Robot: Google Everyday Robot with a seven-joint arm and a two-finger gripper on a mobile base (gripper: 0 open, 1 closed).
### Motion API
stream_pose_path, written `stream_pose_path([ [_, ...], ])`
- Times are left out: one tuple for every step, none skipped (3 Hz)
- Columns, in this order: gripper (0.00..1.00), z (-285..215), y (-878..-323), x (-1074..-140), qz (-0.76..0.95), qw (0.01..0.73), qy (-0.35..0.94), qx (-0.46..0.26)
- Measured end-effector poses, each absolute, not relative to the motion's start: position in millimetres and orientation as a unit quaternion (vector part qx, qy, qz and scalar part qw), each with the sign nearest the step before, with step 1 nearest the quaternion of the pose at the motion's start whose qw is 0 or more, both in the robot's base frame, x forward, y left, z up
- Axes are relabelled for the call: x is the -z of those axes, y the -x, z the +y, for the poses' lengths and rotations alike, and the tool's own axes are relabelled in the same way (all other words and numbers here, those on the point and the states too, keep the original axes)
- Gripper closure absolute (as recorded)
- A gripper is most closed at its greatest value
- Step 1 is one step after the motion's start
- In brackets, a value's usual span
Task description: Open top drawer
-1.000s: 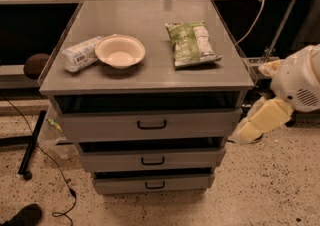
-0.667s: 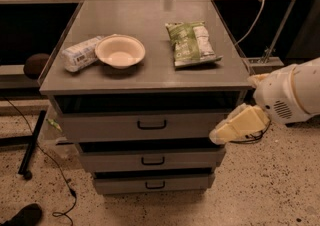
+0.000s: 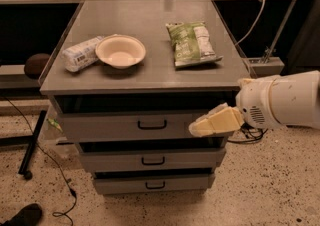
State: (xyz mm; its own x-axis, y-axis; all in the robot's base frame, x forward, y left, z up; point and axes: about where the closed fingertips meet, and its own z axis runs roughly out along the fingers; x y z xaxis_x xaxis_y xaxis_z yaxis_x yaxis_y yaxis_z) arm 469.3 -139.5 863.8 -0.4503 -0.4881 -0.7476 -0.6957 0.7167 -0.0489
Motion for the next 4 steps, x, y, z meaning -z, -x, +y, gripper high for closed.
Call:
stream_pose_path([
  [0.0,-139,-469,-864,0.841,0.389,0.352,-0.134],
  [0.0,-138,-473,-855,0.84,0.385,0.355,-0.144],
  [0.0,-129,-474,-831,0.836,0.367,0.379,-0.152],
  [0.0,-121,-474,-798,0.836,0.332,0.405,-0.163],
])
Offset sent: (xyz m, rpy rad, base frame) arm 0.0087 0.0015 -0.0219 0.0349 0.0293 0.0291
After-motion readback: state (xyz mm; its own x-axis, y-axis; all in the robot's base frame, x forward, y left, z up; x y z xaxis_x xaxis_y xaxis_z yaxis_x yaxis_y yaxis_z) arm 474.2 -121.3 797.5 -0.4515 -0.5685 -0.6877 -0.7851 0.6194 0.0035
